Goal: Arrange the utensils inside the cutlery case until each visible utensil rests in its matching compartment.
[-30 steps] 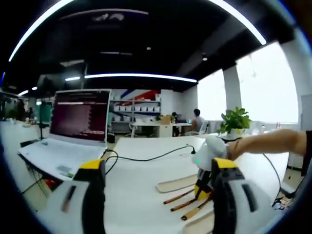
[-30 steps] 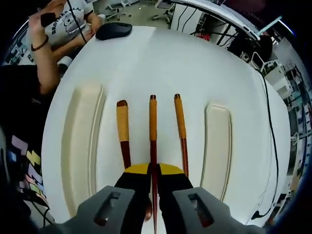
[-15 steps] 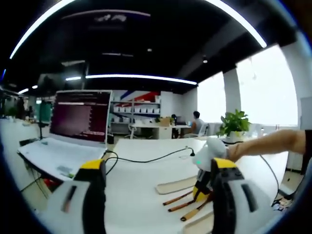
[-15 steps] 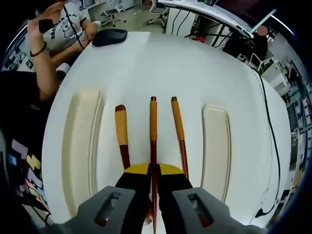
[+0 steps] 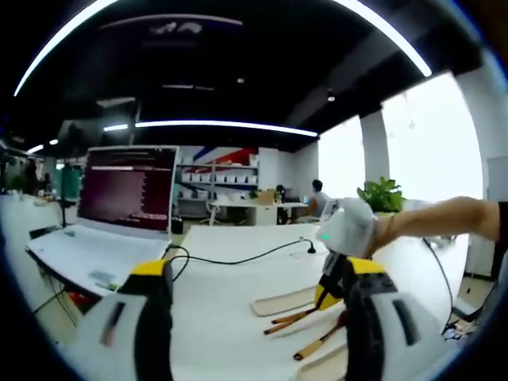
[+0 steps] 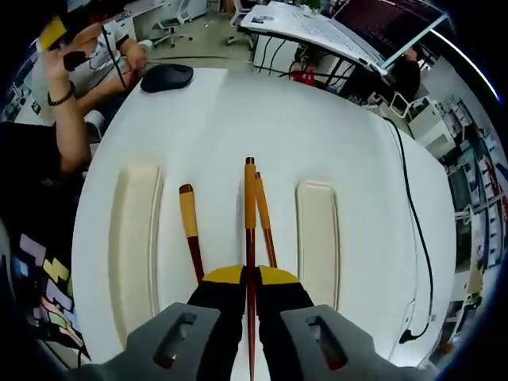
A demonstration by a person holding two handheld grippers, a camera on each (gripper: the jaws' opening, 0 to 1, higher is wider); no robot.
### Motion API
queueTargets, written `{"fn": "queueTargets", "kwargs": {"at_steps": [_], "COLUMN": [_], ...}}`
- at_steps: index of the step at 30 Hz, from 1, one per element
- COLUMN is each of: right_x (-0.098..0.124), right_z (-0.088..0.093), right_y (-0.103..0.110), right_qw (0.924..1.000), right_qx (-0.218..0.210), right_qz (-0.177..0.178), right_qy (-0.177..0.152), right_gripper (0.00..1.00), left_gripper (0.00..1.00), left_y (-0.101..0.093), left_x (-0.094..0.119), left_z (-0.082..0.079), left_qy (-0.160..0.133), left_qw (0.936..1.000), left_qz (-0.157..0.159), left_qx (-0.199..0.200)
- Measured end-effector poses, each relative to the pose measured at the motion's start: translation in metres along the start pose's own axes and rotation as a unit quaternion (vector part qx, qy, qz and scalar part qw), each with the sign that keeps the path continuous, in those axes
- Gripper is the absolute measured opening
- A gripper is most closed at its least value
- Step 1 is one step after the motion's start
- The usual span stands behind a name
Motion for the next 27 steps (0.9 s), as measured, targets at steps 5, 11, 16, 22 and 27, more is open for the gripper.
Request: {"fn": "queueTargets", "kwargs": {"at_steps": [5,11,16,22,27], "right_x": [0.005,0.015,0.026,0.038,0.046], "right_z": [-0.006,-0.006,-0.007,-0.006,-0.004], "right_y": [0.004,0.018,0.029,0.037,0.045], "right_qw": [1.0000,0.9998,0.9999,0.9990,0.9992], "right_qx": [0.008,0.007,0.003,-0.028,-0.022], "right_qz": [0.004,-0.002,-0.006,-0.034,-0.032], "right_qy": [0.002,0.019,0.015,0.004,-0.006], "right_gripper": [0.02,0.02,0.02,0.02,0.02], "left_gripper": [0.94,0.94,0.93,0.93,0.93], "left_y": [0.000,0.002,0.005,0.003,0.003], "left_x": [0.005,0.009,0.010,0.011,0.011], "left_z": [-0.001,-0.003,-0.002,-0.002,-0.002], "left_qy": [-0.004,-0.010,-0.011,-0.011,-0.010], "left_qw": [1.0000,0.9999,0.9998,0.9998,0.9998], "left_qz": [-0.006,-0.010,-0.016,-0.018,-0.017], "left_qx": [0.001,0.002,0.005,0.005,0.002]}}
Point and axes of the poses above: the point that each gripper's makers call its tool centre point, and the gripper's own axes: x roughly backward along the fingers, y roughly to its left, z roughly out of its underside, the point moved 6 cm from there along x, roughly backward along the fingers, and after that the axes turned 12 degrees about z, right-handed, at the moved point
